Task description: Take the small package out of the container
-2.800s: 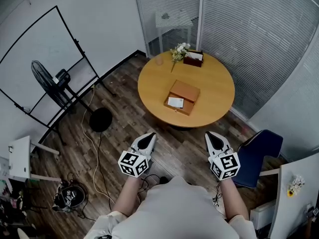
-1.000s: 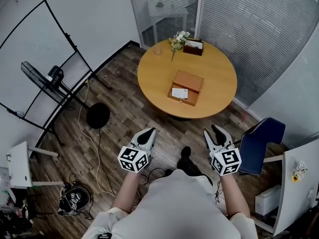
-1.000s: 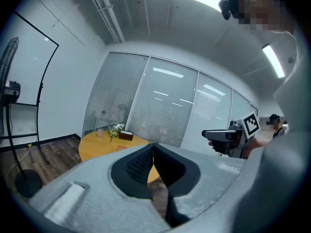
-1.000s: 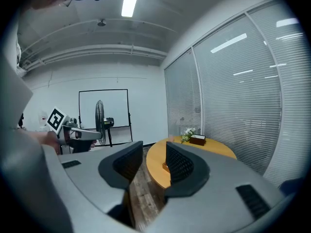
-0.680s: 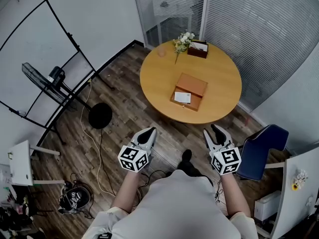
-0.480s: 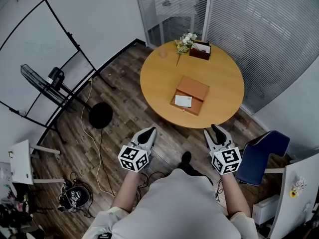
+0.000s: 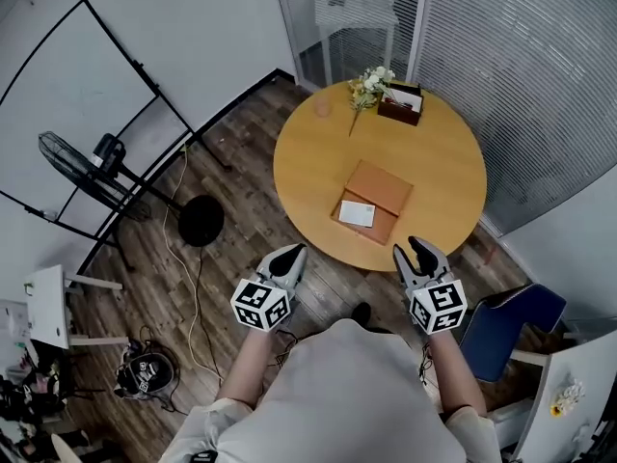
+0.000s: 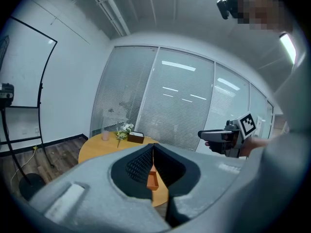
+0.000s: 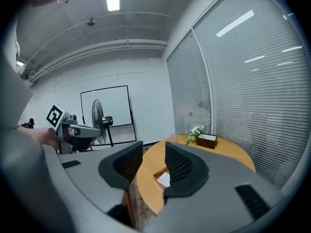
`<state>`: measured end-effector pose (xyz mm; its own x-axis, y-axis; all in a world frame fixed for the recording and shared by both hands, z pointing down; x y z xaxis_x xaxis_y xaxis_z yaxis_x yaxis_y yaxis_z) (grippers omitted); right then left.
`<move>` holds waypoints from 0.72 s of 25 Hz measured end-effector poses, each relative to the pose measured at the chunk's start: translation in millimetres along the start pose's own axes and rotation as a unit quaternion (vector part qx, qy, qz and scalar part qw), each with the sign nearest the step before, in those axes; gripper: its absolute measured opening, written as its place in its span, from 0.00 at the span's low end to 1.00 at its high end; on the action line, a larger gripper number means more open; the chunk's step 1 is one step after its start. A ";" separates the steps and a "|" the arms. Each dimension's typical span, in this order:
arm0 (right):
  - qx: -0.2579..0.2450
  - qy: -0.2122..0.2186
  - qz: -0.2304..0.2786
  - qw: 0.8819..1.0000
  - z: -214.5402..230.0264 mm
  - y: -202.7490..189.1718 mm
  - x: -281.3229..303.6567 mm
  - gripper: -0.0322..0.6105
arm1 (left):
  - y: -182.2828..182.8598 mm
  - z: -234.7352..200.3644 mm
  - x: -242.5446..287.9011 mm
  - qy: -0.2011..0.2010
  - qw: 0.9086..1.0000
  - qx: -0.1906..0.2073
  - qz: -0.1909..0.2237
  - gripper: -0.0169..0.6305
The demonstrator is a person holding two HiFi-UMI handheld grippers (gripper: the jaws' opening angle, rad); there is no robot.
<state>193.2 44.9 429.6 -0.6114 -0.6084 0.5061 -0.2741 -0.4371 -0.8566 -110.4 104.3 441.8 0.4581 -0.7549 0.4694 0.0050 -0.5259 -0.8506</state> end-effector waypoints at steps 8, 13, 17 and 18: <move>0.003 0.025 -0.015 1.000 44.6 7.0 31.7 0.26 | 17.6 -2.5 42.5 0.013 1.000 -0.012 -0.008 0.05; 0.017 0.029 -0.029 0.999 59.8 5.5 51.2 0.26 | 20.9 -12.1 62.1 0.010 1.000 -0.017 -0.023 0.05; 0.030 0.026 -0.043 0.998 65.4 3.4 69.4 0.26 | 25.9 -27.9 78.7 0.001 0.999 -0.016 -0.036 0.05; 0.033 0.024 -0.046 0.998 66.2 3.2 74.8 0.26 | 27.4 -33.6 83.7 -0.003 0.999 -0.015 -0.038 0.05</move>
<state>195.8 -45.8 471.4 -0.6211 -0.5313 0.5761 -0.2823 -0.5341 -0.7969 -101.8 13.5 465.7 0.4625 -0.7101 0.5309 0.0137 -0.5929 -0.8051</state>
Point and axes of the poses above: the fingertips, and each gripper's own axes: x forward along the fingers, z to its right, y out of its top, the point moved 9 cm from there along -x, backward along the fingers, and after that the axes turned 14 degrees about -z, right-handed, at the moved point
